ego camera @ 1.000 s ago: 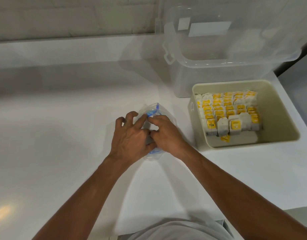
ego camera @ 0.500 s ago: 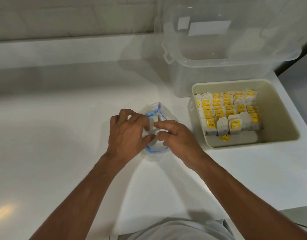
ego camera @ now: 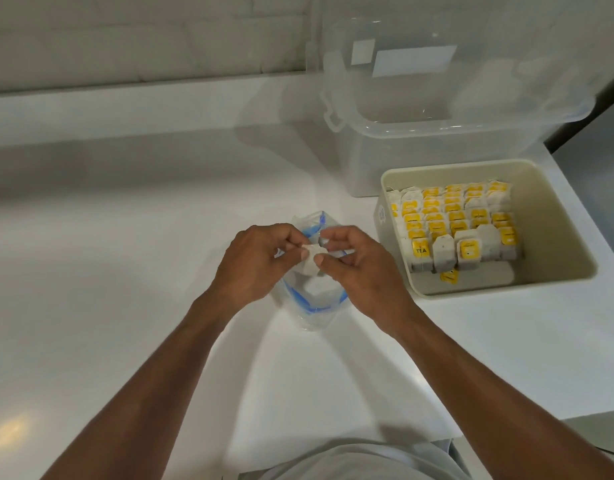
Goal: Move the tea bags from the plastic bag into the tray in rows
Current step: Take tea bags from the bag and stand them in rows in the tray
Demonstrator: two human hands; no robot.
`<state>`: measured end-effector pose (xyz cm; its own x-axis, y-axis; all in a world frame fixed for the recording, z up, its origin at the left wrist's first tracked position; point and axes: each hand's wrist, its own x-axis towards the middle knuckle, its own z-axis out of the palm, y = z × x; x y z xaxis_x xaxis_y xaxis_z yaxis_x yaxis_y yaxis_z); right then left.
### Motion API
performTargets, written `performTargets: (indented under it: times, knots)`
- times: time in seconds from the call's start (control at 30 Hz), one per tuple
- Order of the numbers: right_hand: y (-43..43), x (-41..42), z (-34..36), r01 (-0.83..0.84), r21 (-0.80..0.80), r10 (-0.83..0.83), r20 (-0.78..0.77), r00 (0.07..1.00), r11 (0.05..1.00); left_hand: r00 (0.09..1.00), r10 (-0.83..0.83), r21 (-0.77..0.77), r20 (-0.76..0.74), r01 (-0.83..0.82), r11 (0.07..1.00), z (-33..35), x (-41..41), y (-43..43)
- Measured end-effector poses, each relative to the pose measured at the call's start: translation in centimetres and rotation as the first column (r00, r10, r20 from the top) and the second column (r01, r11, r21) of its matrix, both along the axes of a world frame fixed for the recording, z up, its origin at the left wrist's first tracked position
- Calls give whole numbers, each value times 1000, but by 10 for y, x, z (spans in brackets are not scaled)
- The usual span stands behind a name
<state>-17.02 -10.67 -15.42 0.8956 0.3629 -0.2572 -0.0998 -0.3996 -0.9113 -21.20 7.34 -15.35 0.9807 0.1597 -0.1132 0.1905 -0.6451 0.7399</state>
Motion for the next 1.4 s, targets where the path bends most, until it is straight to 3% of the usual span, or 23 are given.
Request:
performTargets:
  times: [0.13,0.23,0.33,0.4,0.57,0.83,1.0,1.07,1.13,1.27,1.33,1.4]
  knots:
    - [-3,-11,-10,4,-166,20,146,989,986,998,-57,169,-17,59,984,-2,3,9]
    - [-7,-22,-20,21,-238,20,170,985,971,986,-139,529,90,71,846,-10,5,12]
    - [-7,-28,-31,-4,-296,46,136,990,955,966,-232,706,116,84,703,-17,8,7]
    - [-4,-28,-34,-11,-304,53,129,990,953,961,-266,793,80,100,601,-22,12,1]
    - [-2,-24,-36,-43,-309,85,123,989,950,979,-199,875,41,61,480,-34,22,-7]
    - [-2,-21,-35,-81,-340,124,107,987,937,982,-150,893,115,-36,449,-53,39,-6]
    - [-3,-18,-35,-49,-290,71,63,995,956,966,-202,819,160,-16,573,-42,35,-5]
    - [-4,-16,-34,-23,-265,36,45,998,964,953,-280,782,118,85,618,-33,26,2]
    - [-6,-15,-34,-9,-243,14,20,1000,970,935,-353,778,33,198,597,-25,17,9]
    - [-6,-16,-33,-1,-209,-5,-28,1000,978,960,-281,721,-6,199,664,-13,14,12]
    - [-5,-16,-33,-1,-214,-5,-30,1000,977,967,-254,761,4,162,628,-9,21,6]
    - [-5,-16,-33,10,-207,-17,-31,999,978,965,-249,784,-86,219,581,-5,28,-1]
